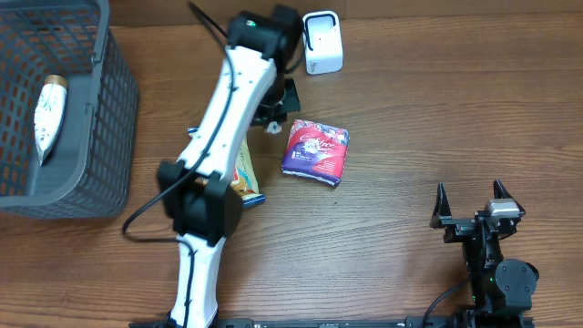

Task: Scan the item barcode
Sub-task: 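Carry the orange box out and place it between the two packs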

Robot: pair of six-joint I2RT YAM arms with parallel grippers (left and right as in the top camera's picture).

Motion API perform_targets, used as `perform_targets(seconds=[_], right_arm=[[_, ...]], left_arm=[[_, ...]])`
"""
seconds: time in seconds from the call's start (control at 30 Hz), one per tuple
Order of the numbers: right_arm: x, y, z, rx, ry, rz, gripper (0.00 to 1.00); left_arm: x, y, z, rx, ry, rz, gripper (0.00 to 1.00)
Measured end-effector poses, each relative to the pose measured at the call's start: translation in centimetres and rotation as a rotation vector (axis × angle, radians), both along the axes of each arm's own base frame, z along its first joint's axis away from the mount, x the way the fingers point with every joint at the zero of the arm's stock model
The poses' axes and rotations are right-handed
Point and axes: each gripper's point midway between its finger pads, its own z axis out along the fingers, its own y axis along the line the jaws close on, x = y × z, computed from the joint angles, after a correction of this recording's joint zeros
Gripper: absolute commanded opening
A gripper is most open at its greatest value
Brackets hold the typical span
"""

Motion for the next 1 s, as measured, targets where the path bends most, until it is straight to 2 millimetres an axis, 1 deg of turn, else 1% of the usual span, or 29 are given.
perform_targets(seconds=[0.03, 0.07, 0.1, 0.13, 0.23, 0.3, 0.47, 0.57, 0.63, 0.7, 0.8, 0.87, 1.0], right_arm=[[0.0, 0.0, 0.0, 0.0, 0.0, 0.0, 1.0], [0.0, 0.0, 0.0, 0.0, 0.001, 0.0, 1.0], [0.0, 0.0, 0.0, 0.0, 0.0, 0.0, 1.0], [0.0, 0.0, 0.0, 0.0, 0.0, 0.0, 1.0], [0.0, 0.0, 0.0, 0.0, 0.001, 0.0, 1.0], [0.0, 0.0, 0.0, 0.0, 0.0, 0.0, 1.0], [0.0, 0.0, 0.0, 0.0, 0.0, 0.0, 1.0], [0.0, 0.0, 0.0, 0.0, 0.0, 0.0, 1.0], [0.0, 0.0, 0.0, 0.0, 0.0, 0.0, 1.0], [0.0, 0.0, 0.0, 0.0, 0.0, 0.0, 1.0], [0.0, 0.0, 0.0, 0.0, 0.0, 0.0, 1.0], [0.0, 0.0, 0.0, 0.0, 0.0, 0.0, 1.0], [0.0, 0.0, 0.0, 0.0, 0.001, 0.0, 1.0]], left_arm=[[0.0, 0.1, -1.1, 0.017, 0.024, 0.001, 0.25], [0.0, 0.1, -2.1, 0.029, 0.046, 0.004, 0.44], [0.0, 0.2, -3.2, 0.042, 0.075, 0.003, 0.96], [-0.2, 0.1, -4.7, 0.051, 0.114, -0.004, 1.0], [-0.4, -0.3, -6.1, 0.032, 0.161, -0.039, 1.0], [-0.6, -0.5, -6.5, 0.015, 0.181, -0.068, 1.0], [-0.5, -0.4, -6.2, -0.025, 0.188, -0.087, 1.0], [-0.1, 0.5, -5.0, -0.045, 0.163, -0.084, 1.0], [0.2, 1.4, -3.4, -0.058, 0.123, -0.068, 1.0], [0.6, 2.9, -0.9, -0.072, 0.061, -0.046, 1.0], [0.9, 6.2, 3.5, -0.072, -0.058, 0.013, 1.0], [0.8, 10.1, 7.4, -0.049, -0.169, 0.089, 1.0], [0.0, 17.9, 13.6, 0.005, -0.376, 0.261, 1.0]])
